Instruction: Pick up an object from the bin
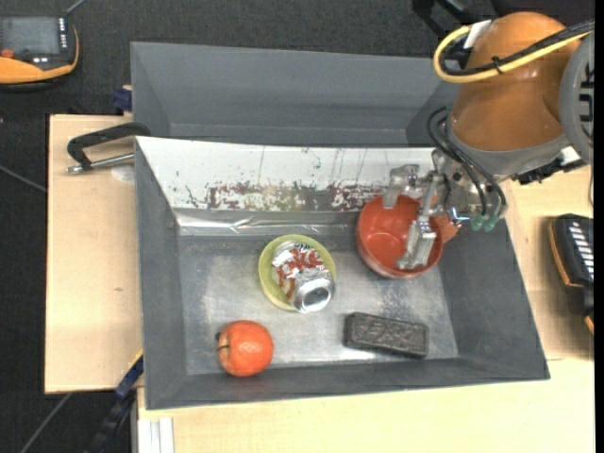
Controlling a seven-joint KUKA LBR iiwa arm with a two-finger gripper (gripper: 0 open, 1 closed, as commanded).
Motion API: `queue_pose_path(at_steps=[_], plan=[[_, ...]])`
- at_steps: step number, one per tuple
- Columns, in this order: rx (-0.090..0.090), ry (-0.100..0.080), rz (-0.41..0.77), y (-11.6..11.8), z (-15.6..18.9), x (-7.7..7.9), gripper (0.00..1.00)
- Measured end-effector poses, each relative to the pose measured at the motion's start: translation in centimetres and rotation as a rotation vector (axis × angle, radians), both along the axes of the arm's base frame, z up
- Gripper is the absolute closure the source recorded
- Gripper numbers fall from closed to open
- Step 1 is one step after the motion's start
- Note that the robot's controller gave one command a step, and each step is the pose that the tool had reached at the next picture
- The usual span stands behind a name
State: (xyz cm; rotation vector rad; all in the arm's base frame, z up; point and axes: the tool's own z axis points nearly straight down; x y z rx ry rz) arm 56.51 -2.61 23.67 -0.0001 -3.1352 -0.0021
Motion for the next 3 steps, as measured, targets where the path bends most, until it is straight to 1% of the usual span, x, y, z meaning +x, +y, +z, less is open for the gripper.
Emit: queue_pose_path(at_steps=[1,2,3], plan=[[-0.001,-0.009,0.001,0.0,0.5,0.1,1.0],[-0.001,-0.009,0.001,0.0,0.5,0.1,0.0],[0.001,-0.008,0.166,-0.3,-4.6,1.9,0.0]])
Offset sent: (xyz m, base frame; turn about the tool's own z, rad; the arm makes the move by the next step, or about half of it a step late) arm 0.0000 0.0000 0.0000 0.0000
